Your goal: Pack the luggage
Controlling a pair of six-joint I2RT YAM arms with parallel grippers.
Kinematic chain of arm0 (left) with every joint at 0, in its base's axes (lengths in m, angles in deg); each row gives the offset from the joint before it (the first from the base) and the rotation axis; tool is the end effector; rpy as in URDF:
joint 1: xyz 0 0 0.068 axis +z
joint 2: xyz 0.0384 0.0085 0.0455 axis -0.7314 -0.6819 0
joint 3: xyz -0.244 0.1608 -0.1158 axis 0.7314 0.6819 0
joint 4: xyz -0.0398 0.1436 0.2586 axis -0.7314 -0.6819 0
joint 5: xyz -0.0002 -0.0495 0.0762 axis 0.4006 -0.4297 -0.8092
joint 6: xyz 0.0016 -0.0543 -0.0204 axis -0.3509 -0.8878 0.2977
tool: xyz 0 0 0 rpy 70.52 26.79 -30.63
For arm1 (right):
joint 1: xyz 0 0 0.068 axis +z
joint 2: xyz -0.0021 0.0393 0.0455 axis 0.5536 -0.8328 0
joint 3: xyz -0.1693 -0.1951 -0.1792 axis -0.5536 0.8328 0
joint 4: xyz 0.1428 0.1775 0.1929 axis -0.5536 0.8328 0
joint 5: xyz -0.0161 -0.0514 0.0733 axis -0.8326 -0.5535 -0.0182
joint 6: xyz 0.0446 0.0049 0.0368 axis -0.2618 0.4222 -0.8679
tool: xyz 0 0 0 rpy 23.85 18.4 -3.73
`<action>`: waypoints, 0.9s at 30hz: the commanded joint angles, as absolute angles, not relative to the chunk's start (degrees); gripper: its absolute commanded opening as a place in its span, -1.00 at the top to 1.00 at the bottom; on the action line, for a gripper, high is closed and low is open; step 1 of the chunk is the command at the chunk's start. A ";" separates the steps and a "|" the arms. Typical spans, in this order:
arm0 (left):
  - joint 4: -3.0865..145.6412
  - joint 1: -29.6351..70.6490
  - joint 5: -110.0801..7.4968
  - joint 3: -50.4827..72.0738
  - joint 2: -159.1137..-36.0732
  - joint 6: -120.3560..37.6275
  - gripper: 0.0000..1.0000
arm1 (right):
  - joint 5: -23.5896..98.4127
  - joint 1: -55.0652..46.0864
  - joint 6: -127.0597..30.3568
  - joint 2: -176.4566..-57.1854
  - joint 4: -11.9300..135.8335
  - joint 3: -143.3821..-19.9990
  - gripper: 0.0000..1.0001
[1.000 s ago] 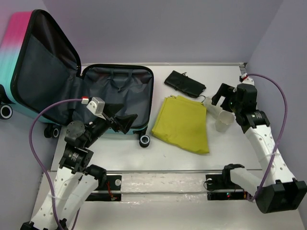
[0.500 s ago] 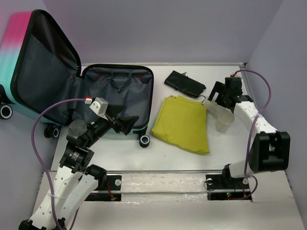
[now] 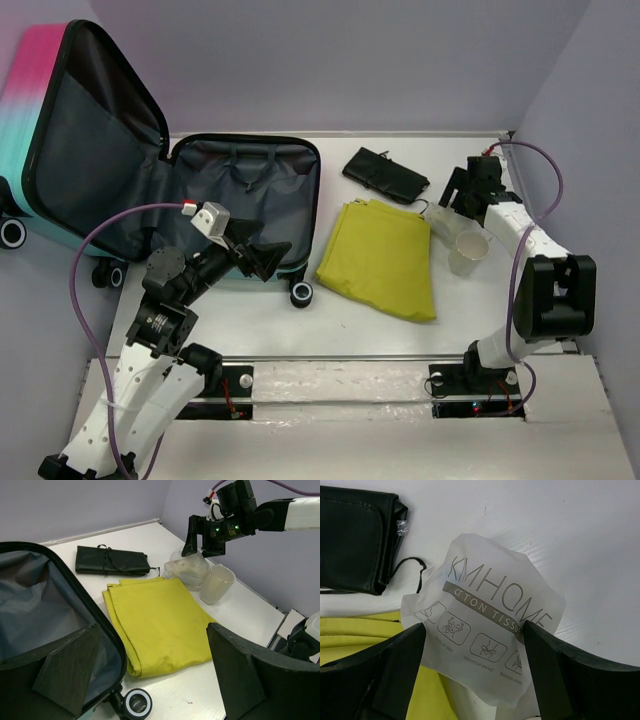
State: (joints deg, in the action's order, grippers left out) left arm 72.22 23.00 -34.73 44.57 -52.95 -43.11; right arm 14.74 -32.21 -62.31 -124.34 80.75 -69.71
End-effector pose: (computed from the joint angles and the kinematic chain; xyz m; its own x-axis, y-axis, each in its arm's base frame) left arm 0.1206 -0.0729 0.3883 -0.0072 -0.2258 -0.9741 0.7651 0.6261 -0.1508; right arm 0.3773 -0.0015 0.2750 -0.5960 0.3280 -0.7330 0.3991 0.9130 0.0841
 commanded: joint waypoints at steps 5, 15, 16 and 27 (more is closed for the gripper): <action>73.92 22.84 -34.50 41.74 -52.95 -42.26 -0.98 | 12.20 -32.56 -62.46 -121.70 76.65 -70.83 0.54; 74.10 22.84 -35.03 41.74 -53.12 -42.35 -0.98 | 13.68 -31.95 -58.68 -112.05 70.35 -70.57 0.86; 74.10 22.84 -35.12 41.66 -53.12 -42.35 -0.98 | 15.69 -30.99 -58.24 -109.07 68.49 -70.31 0.86; 72.69 23.63 -40.72 40.78 -52.16 -42.97 -0.98 | 35.30 -11.31 -67.28 -115.17 59.26 -83.72 0.86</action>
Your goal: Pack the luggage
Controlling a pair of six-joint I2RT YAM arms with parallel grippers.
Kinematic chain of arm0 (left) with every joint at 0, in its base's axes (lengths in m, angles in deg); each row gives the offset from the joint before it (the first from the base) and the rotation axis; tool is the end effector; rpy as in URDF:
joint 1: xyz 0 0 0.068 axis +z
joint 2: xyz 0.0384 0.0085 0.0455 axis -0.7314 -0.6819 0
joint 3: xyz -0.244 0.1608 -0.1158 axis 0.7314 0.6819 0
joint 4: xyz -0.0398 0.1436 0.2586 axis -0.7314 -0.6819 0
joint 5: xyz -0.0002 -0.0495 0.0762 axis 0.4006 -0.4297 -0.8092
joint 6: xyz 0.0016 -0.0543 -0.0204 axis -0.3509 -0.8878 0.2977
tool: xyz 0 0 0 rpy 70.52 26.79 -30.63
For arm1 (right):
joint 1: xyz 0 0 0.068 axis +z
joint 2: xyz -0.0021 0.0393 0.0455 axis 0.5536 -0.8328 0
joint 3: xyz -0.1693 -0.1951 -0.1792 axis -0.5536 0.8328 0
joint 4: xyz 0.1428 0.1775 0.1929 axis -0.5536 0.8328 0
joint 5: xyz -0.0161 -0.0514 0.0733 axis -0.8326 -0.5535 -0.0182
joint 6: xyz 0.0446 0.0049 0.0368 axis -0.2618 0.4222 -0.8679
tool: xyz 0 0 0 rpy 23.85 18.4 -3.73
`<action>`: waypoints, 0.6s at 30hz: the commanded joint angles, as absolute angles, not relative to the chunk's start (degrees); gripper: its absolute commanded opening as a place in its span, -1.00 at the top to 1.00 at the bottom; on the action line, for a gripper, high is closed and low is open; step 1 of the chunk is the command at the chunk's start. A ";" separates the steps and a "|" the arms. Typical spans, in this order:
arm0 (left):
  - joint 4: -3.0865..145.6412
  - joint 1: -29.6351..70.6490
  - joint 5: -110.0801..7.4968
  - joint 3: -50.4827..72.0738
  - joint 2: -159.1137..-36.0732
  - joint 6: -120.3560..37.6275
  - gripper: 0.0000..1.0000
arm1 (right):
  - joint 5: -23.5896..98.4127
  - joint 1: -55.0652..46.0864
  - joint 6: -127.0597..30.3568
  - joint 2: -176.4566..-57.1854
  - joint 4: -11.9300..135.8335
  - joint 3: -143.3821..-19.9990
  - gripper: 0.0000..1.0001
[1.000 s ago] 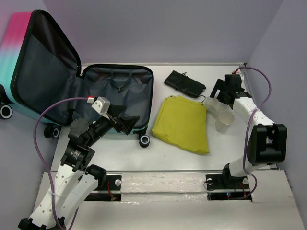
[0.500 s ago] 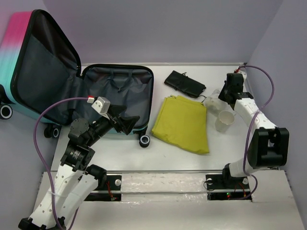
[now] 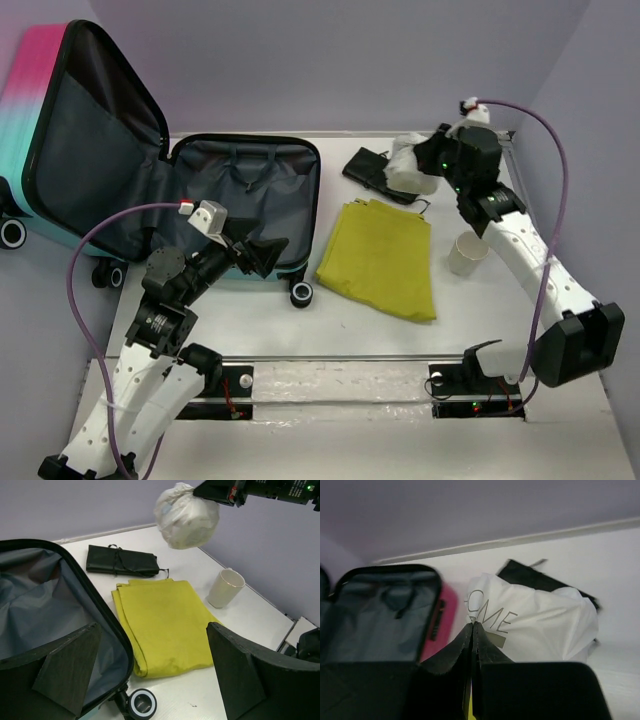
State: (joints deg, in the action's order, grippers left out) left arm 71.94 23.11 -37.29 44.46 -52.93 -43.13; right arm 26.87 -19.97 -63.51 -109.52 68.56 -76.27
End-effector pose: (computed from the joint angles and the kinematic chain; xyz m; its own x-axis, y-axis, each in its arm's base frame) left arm 0.1219 -0.0713 0.3886 -0.0025 -0.2325 -0.9726 0.7347 0.6594 -0.1596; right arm 0.3262 0.0771 0.4287 -0.2385 0.3266 -0.9146 -0.1056 0.9274 0.3588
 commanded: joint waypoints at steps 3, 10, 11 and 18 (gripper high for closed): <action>71.55 23.89 -45.38 40.60 -50.76 -43.06 -0.98 | 38.99 -3.33 -69.66 -123.94 56.53 -90.58 0.86; 71.28 24.07 -47.87 41.21 -48.64 -43.23 -0.98 | 33.95 -2.67 -66.69 -132.34 61.35 -99.58 -1.00; 71.37 24.07 -47.60 41.22 -48.64 -43.23 -0.98 | 33.03 -4.33 -66.50 -131.98 65.01 -97.57 -0.98; 71.55 23.98 -46.63 41.22 -48.55 -43.32 -0.98 | 13.97 -16.38 -63.78 -132.85 75.58 -90.35 -0.78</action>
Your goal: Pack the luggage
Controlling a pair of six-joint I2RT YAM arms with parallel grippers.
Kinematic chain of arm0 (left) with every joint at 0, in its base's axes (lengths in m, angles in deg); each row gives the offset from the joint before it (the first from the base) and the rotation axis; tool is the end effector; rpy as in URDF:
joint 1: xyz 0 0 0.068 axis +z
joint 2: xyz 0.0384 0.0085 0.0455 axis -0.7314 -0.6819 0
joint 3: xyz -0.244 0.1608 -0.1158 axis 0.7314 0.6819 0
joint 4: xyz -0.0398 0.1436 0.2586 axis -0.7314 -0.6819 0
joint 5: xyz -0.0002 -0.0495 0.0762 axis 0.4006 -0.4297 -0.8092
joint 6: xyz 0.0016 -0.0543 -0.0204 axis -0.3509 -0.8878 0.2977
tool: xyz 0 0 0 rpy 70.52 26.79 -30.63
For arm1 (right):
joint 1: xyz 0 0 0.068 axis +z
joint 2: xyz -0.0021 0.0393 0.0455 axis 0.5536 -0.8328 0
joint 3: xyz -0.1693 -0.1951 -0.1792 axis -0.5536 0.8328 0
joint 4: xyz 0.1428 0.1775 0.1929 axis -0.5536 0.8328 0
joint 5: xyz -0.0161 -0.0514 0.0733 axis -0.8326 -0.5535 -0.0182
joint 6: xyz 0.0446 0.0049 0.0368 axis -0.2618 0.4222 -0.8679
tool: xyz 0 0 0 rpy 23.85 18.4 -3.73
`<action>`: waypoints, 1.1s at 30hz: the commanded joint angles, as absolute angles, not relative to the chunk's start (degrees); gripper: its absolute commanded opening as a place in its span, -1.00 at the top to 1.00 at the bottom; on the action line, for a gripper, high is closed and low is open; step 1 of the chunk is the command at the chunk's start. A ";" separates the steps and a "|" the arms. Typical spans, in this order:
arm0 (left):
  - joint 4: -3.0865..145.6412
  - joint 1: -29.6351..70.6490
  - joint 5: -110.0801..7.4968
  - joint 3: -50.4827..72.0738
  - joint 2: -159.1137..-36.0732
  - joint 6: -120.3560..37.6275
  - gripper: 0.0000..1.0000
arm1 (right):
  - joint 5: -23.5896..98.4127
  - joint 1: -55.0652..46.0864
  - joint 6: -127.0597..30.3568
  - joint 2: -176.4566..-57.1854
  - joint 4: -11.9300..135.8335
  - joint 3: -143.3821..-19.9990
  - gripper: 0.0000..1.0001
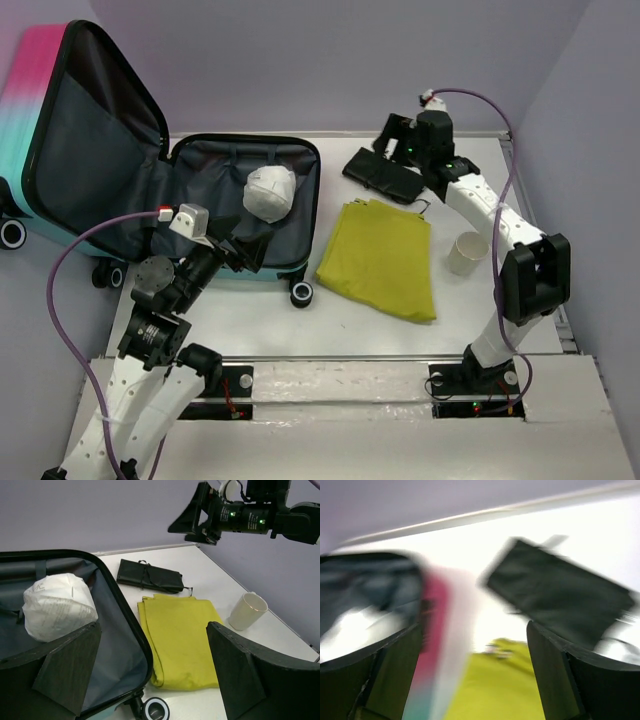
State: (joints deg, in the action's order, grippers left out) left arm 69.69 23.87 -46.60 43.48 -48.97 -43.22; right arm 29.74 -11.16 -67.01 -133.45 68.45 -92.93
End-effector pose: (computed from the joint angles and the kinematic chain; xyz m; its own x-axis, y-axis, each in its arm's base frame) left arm 0.1082 -0.0564 0.3989 0.0690 -0.2757 -0.9588 0.6165 0.7674 -0.1763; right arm 0.4266 0.1763 0.3875 -0.4209 0.2914 -0.8590 -0.2220 0.8851 0.4090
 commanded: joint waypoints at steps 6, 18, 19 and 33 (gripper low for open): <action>71.55 23.98 -46.81 41.22 -48.90 -43.32 -0.98 | 10.25 -21.30 -64.65 -142.94 79.81 -92.36 -0.80; 71.55 23.98 -46.37 41.22 -49.78 -42.97 -0.98 | 18.08 -24.21 -70.71 -155.88 81.13 -97.73 -0.87; 71.55 23.98 -46.37 41.22 -49.78 -42.97 -0.98 | 18.60 -24.21 -70.98 -156.32 81.13 -97.73 -0.85; 71.63 24.07 -46.11 41.13 -50.75 -42.79 -0.98 | 22.22 -26.50 -73.36 -150.80 58.47 -84.90 0.86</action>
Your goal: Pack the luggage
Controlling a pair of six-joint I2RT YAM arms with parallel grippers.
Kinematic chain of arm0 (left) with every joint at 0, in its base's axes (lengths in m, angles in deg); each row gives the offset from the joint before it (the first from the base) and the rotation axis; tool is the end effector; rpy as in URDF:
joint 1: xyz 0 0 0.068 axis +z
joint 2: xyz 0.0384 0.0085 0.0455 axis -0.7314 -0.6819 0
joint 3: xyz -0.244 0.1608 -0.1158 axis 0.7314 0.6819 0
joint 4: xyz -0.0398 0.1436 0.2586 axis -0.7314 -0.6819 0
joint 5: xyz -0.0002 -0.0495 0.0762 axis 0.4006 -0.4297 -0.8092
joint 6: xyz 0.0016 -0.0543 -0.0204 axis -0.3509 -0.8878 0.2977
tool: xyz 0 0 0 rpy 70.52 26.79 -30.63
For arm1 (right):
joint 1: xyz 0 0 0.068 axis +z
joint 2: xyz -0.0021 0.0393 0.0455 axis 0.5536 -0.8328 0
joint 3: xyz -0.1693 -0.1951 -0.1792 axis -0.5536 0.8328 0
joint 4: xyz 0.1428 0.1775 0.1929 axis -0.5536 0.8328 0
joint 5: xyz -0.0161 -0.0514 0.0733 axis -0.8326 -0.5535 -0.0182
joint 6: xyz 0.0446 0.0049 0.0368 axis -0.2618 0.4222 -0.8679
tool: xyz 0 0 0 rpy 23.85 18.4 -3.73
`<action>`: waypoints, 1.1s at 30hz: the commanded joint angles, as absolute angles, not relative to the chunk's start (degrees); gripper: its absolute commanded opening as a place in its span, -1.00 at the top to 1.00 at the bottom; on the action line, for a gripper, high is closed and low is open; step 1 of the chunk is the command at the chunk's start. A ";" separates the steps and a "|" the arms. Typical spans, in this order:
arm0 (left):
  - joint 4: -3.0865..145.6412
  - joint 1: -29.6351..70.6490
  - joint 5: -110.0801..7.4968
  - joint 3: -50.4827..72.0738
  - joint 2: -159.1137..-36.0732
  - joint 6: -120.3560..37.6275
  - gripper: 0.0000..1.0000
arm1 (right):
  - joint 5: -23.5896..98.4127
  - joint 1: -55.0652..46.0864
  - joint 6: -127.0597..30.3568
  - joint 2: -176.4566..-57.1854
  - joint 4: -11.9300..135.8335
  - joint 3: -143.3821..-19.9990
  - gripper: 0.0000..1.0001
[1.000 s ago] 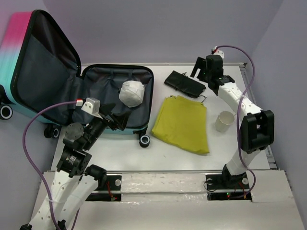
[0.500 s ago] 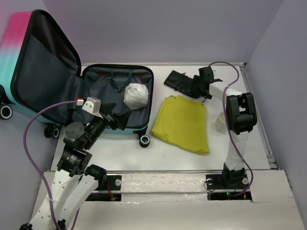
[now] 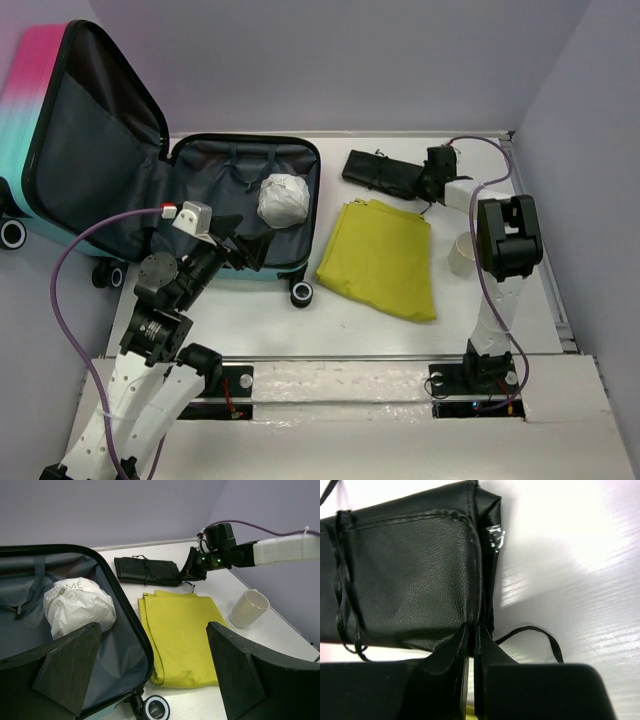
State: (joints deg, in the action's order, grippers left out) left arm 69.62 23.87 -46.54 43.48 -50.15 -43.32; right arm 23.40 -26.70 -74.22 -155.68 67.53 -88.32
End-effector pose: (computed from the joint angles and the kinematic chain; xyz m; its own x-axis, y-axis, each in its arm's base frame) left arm 0.1135 -0.0588 0.3966 0.0484 -0.2687 -0.9620 0.6138 0.7678 -0.1835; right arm 0.5147 0.0578 0.1733 -0.6006 0.4677 -0.6485 0.3376 0.8835 0.3246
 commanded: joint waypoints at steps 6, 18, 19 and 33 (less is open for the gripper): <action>71.72 24.33 -46.28 41.04 -50.75 -43.05 -0.98 | 25.02 -26.50 -70.10 -134.39 46.43 -77.43 0.86; 71.90 25.47 -46.81 41.21 -50.14 -43.32 -0.98 | 27.75 -8.16 -66.41 -122.66 41.94 -83.91 0.86; 71.90 25.56 -46.90 41.13 -50.05 -43.32 -0.98 | 28.01 -7.00 -66.76 -123.10 41.41 -84.80 0.86; 71.46 26.88 -48.56 41.13 -48.20 -43.23 -0.98 | 41.36 9.45 -75.38 -156.17 44.69 -115.87 -0.44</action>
